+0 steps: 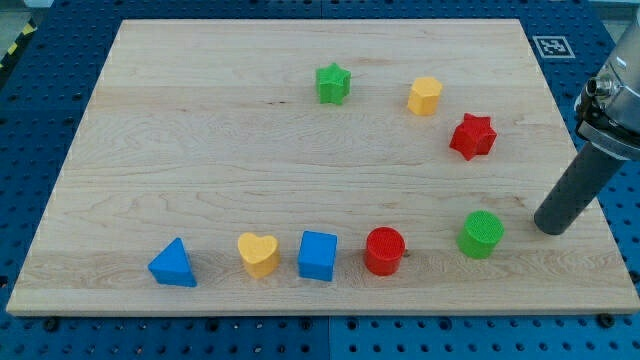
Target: Push green circle parallel to the red circle
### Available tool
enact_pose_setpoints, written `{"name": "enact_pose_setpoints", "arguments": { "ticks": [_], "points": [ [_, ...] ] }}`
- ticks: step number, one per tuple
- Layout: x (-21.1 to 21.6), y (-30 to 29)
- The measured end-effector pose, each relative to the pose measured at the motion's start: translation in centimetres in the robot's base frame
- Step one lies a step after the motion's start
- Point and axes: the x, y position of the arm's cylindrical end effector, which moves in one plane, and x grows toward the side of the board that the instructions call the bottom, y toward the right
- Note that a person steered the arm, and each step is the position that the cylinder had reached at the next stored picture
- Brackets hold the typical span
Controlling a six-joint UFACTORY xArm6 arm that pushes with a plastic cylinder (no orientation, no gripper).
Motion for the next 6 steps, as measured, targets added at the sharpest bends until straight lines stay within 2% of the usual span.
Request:
{"name": "enact_pose_setpoints", "arguments": {
  "ticks": [6],
  "points": [
    [-0.5, -7.2]
  ]
}}
